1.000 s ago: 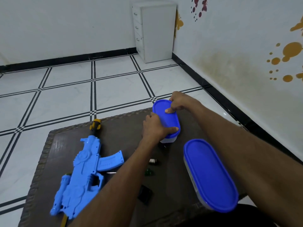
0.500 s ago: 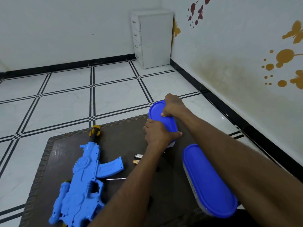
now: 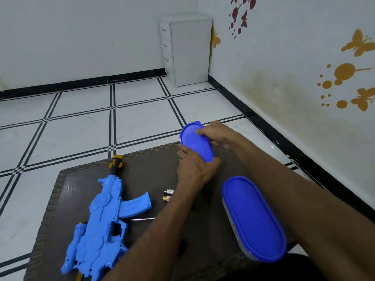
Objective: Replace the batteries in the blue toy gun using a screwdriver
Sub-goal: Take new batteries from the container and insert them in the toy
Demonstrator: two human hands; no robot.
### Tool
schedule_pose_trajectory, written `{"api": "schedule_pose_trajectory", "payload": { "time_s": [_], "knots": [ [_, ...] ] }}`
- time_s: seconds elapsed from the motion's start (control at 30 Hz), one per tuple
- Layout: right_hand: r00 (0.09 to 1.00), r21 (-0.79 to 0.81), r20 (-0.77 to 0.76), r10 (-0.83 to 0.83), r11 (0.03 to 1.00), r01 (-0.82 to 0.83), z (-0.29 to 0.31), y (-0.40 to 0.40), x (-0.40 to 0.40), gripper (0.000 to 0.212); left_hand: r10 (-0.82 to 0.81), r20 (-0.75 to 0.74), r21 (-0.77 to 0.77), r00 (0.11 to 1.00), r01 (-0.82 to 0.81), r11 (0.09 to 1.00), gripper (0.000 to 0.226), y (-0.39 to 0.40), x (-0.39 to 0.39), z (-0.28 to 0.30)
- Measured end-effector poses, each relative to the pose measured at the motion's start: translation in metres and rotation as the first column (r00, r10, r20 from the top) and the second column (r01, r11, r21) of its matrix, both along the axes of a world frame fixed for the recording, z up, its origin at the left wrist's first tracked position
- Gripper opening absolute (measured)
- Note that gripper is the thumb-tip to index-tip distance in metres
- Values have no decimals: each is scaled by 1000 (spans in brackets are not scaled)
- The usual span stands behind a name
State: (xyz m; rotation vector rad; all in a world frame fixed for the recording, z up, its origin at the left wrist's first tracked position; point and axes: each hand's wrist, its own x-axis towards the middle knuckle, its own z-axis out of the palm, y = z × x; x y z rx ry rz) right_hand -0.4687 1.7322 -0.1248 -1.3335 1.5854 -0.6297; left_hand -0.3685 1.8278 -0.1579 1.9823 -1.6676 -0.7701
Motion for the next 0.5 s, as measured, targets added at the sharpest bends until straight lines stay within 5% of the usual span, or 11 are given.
{"api": "schedule_pose_trajectory", "payload": {
  "time_s": [0.07, 0.2, 0.3, 0.5],
  "knots": [
    [994, 61, 112, 16, 998, -23, -5, 5, -1, 48, -8, -6, -28, 1000, 8, 1000, 115, 5, 1, -2],
    [958, 77, 223, -179, 983, 165, -14, 21, -8, 17, -62, 19, -70, 998, 64, 995, 97, 9, -3, -2],
    [913, 102, 322, -251, 968, 230, -18, 31, -17, 24, -87, -15, -63, 996, 86, 994, 86, 8, -3, 2],
    [996, -45, -72, 43, 998, -47, -22, 36, -18, 21, 13, -333, -246, 943, -100, 964, 39, 11, 24, 11]
  ]
}}
